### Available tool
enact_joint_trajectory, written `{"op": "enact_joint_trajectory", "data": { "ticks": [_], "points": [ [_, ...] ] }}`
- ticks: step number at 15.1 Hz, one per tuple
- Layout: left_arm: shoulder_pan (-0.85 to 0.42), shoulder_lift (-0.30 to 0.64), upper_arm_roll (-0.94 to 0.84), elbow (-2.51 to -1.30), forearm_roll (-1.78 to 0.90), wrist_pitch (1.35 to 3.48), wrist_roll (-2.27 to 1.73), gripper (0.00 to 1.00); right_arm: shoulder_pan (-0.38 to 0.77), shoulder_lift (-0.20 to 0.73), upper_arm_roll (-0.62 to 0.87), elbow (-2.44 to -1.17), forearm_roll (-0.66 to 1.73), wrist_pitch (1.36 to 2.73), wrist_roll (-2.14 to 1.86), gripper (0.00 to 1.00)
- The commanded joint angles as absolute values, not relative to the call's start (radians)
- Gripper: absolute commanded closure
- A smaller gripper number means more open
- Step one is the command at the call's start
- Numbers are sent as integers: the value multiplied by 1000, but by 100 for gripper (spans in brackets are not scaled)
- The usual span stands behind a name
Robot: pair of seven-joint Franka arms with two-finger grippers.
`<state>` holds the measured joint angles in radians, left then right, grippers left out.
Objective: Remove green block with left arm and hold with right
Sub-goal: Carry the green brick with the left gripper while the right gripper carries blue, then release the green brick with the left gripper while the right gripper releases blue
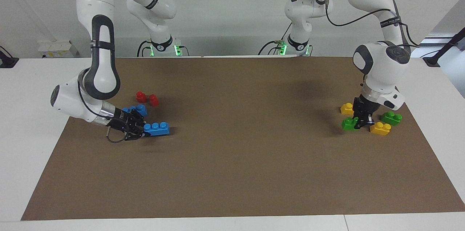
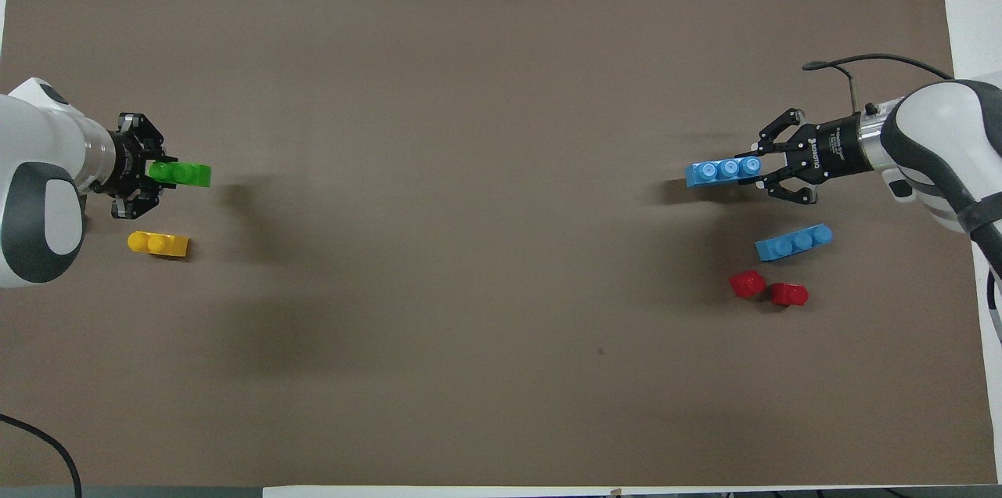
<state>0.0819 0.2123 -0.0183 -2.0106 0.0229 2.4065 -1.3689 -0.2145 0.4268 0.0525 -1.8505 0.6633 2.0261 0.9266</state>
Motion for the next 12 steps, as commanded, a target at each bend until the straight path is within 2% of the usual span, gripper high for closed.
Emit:
{"op": "enact_joint_trajectory", "data": {
  "ticks": [1, 4, 7, 9, 11, 12],
  "points": [
    [100, 259, -28, -2005, 32, 2474, -1323, 100, -239, 411, 58, -1897, 657, 2068, 870, 100],
    [109, 314, -28, -1970, 34, 2485, -1257, 100, -252, 403, 58, -1942, 657, 2109, 830, 100],
    [112, 374, -28, -1866, 35, 2329, -1079, 100, -253, 397, 58, -1965, 657, 2118, 796, 100],
    [104, 402, -28, -1826, 35, 2304, -1072, 100, -255, 396, 58, -1964, 657, 2117, 792, 100],
    [103, 414, -28, -1828, 35, 2328, -1069, 100, -255, 396, 57, -1963, 650, 2121, 790, 69],
    [104, 416, -28, -1833, 35, 2351, -1068, 100, -255, 396, 57, -1959, 643, 2120, 790, 45]
  ]
}}
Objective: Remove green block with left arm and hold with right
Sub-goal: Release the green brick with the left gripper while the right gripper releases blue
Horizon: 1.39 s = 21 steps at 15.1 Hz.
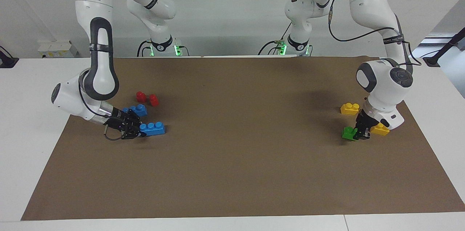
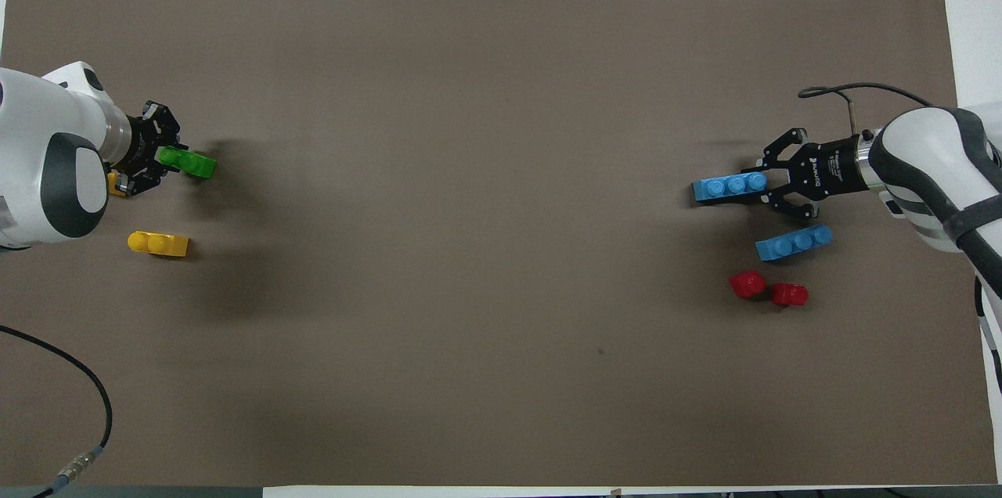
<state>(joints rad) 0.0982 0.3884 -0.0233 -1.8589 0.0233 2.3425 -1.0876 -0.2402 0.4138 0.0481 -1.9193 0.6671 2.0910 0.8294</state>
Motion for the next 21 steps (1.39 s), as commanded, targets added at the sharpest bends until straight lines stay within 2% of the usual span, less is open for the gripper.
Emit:
{"op": "enact_joint_trajectory", "data": {
  "ticks": [1, 2, 4, 5, 6, 8, 13, 17, 21],
  "points": [
    [107, 419, -28, -1842, 35, 2376, -1063, 100, -258, 396, 57, -1951, 641, 2109, 790, 25],
    [110, 419, -28, -1853, 35, 2396, -1060, 100, -259, 397, 57, -1938, 638, 2097, 790, 12],
    [110, 420, -28, -1856, 35, 2410, -1049, 100, -261, 396, 55, -1905, 612, 2073, 793, 8],
    [110, 419, -28, -1856, 35, 2408, -1039, 64, -259, 391, 54, -1893, 597, 2071, 799, 7],
    [110, 419, -28, -1855, 35, 2407, -1026, 1, -256, 379, 48, -1884, 575, 2068, 801, 4],
    [109, 420, -28, -1853, 35, 2401, -1020, 0, -249, 347, 48, -1850, 484, 2051, 796, 0],
    [107, 405, -29, -1798, 35, 2289, -1020, 0, -226, 276, 61, -1735, 296, 1892, 709, 0],
    [97, 325, -29, -1795, 35, 2220, -993, 0, -173, 163, 61, -1733, 161, 1806, 519, 0],
    [86, 232, -28, -1801, 38, 2096, -737, 0, -91, 65, 64, -1729, 25, 1706, 286, 0]
  ]
}}
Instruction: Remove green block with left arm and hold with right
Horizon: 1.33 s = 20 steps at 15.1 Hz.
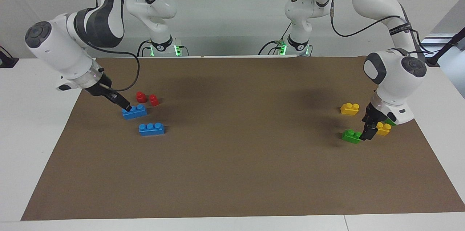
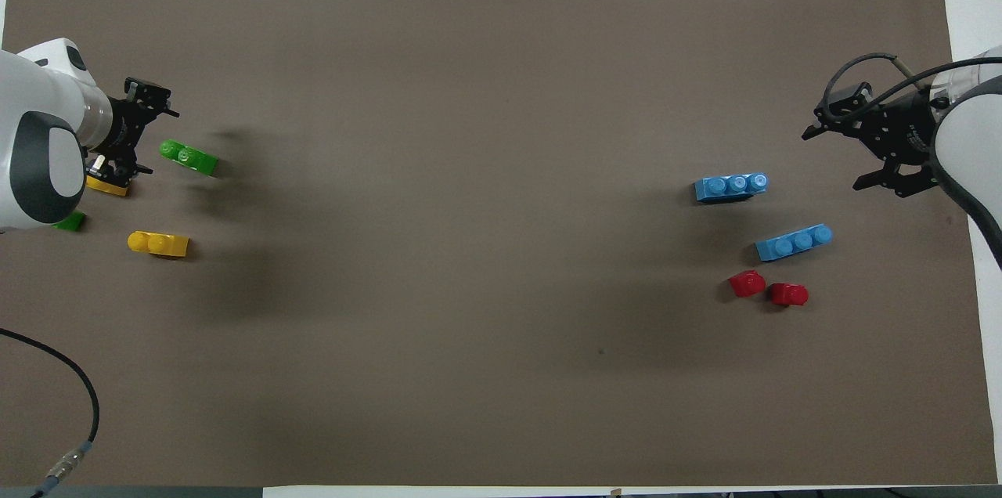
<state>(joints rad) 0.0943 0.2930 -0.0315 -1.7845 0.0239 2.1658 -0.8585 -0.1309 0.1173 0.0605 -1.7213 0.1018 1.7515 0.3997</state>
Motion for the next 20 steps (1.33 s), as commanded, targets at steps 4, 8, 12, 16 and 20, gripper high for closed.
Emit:
{"op": "enact_joint_trajectory", "data": {
  "ticks": [4, 8, 12, 16, 20],
  "points": [
    [87, 161, -29, -1807, 90, 2016, -528, 0, -63, 3, 64, -1703, -6, 1634, 135, 0],
    [86, 111, -34, -1798, 110, 1909, -321, 0, -75, 2, 51, -1674, -3, 1585, 81, 0],
    [84, 39, -44, -1786, 109, 1781, -126, 0, -86, 6, 49, -1654, 9, 1557, 75, 0],
    [58, -12, -58, -1775, 71, 1717, -132, 0, -101, 8, 49, -1652, 6, 1559, 75, 0],
    [57, -29, -80, -1735, 52, 1616, -77, 0, -103, 8, 49, -1654, 3, 1560, 77, 0]
  ]
}}
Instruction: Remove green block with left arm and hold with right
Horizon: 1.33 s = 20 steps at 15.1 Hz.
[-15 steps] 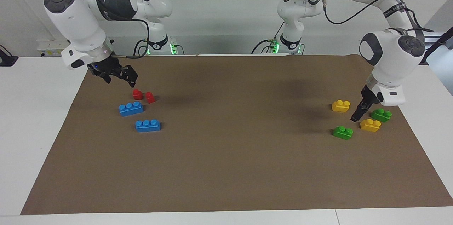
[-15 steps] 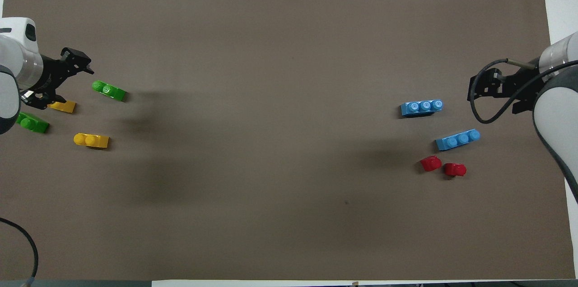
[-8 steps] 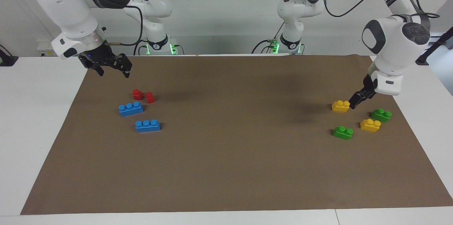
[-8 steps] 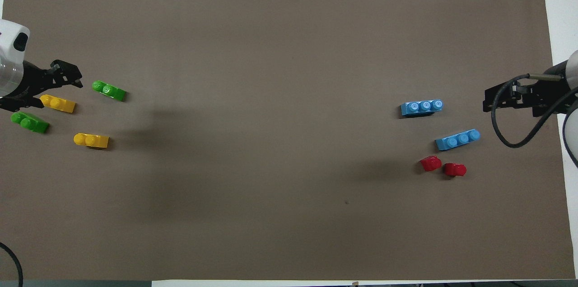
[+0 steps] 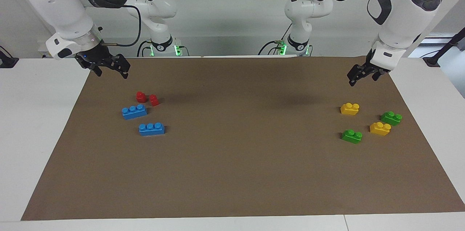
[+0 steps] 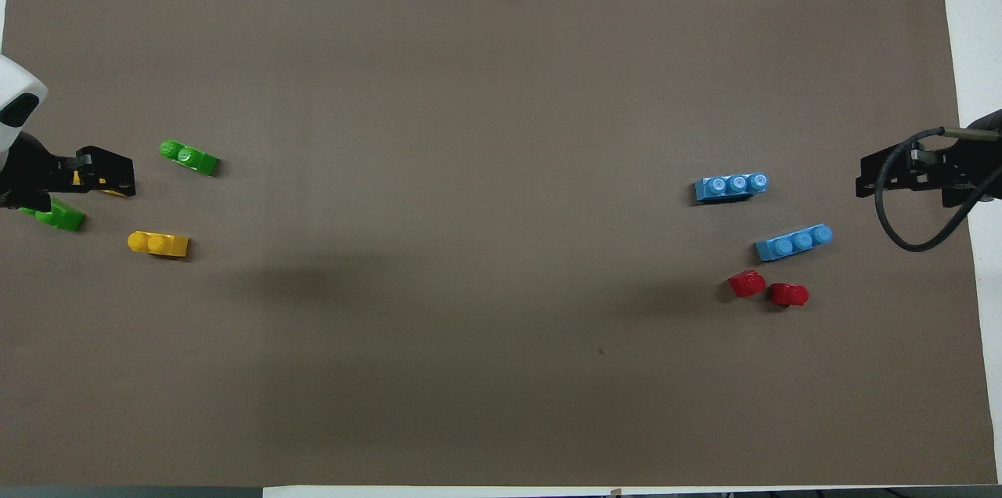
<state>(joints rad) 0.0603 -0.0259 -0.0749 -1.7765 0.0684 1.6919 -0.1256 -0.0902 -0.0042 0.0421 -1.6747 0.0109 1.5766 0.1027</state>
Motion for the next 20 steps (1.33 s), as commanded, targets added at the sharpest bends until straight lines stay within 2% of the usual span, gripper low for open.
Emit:
{"op": "enact_joint_trajectory", "data": {
  "ticks": [1, 8, 20],
  "points": [
    [57, -26, -81, -1706, 22, 1580, -52, 0, -103, 8, 48, -1654, 3, 1563, 77, 0],
    [69, -31, -75, -1621, -49, 1539, 30, 0, -104, 9, 49, -1652, -6, 1600, 74, 0],
    [67, -58, -75, -1621, -48, 1531, 63, 0, -107, 9, 48, -1655, -8, 1615, 17, 0]
  ]
}}
